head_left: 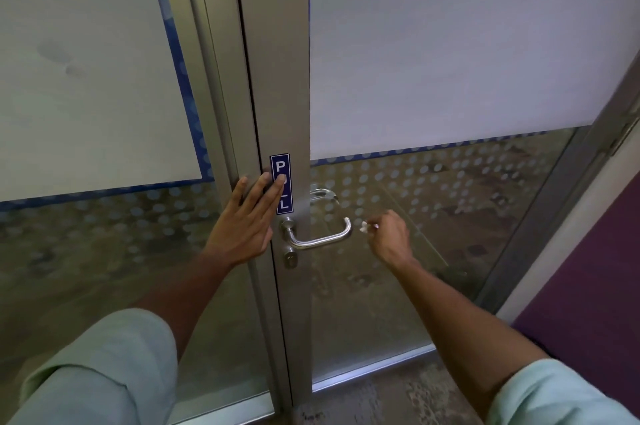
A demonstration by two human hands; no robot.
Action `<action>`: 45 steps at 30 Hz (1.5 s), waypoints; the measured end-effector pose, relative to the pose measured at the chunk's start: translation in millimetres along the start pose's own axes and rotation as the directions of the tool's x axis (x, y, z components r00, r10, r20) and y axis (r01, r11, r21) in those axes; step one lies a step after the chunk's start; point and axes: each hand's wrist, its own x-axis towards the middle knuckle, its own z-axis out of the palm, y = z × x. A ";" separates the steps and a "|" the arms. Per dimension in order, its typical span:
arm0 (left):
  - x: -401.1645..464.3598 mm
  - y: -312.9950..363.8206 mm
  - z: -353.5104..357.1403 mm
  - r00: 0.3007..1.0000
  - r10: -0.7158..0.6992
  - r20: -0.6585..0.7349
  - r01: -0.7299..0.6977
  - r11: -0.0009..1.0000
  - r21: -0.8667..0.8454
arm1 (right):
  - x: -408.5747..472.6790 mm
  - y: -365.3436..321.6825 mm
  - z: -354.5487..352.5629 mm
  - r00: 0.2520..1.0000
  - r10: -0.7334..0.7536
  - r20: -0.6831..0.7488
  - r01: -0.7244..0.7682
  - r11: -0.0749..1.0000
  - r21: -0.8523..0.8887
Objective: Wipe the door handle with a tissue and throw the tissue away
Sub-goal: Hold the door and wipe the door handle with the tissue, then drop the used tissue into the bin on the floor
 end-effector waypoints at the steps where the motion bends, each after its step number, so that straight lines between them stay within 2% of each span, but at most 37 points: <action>1: 0.3 1.6 -0.1 1.000 -0.005 -0.006 0.005 1.000 -0.002 | 0.6 10.1 0.4 0.999 0.043 -0.027 -0.041 0.998 0.039; 4: 1.6 9.4 -1.8 0.999 -0.048 -0.013 0.048 0.998 -0.031 | -12.0 32.0 1.9 0.973 0.225 -0.056 -0.201 0.937 0.287; 7: 4.3 21.8 -2.7 0.992 -0.129 -0.006 0.128 0.987 -0.101 | -28.6 48.4 6.6 0.923 0.384 0.020 -0.334 0.774 0.538; 11: 14.5 46.4 -11.1 0.975 -0.224 0.008 0.220 0.946 -0.236 | -46.2 61.1 6.6 0.887 0.453 0.090 -0.367 0.572 0.734; 14: 21.4 75.7 -22.6 0.992 -0.123 -0.031 0.108 0.946 -0.305 | -58.8 65.4 0.1 0.877 0.470 0.097 -0.352 0.494 0.795; 18: 25.9 121.0 -38.3 0.999 0.027 -0.044 -0.042 0.911 -0.409 | -77.3 75.6 -7.7 0.884 0.447 0.135 -0.354 0.453 0.818; 21: 26.3 159.3 -49.4 0.989 0.139 -0.050 -0.146 0.867 -0.477 | -94.5 92.3 -16.2 0.874 0.461 0.152 -0.384 0.465 0.798; 25: 28.4 210.5 -61.2 0.969 0.247 0.018 -0.189 0.785 -0.590 | -118.0 130.7 -23.7 0.850 0.506 0.149 -0.433 0.507 0.746; 30: 46.2 271.4 -67.9 0.924 0.350 0.154 -0.156 0.712 -0.685 | -140.9 185.7 -40.2 0.815 0.555 0.167 -0.495 0.516 0.699; 35: 70.9 341.1 -67.7 0.901 0.326 0.285 -0.016 0.683 -0.730 | -157.3 251.9 -65.2 0.791 0.590 0.162 -0.536 0.542 0.646; 38: 85.4 384.5 -73.8 0.867 0.356 0.347 0.024 0.668 -0.744 | -164.3 293.5 -85.8 0.764 0.617 0.187 -0.577 0.525 0.626; 45: 122.4 470.4 -87.7 0.836 0.380 0.396 0.078 0.632 -0.771 | -172.1 377.5 -129.9 0.720 0.663 0.205 -0.627 0.495 0.601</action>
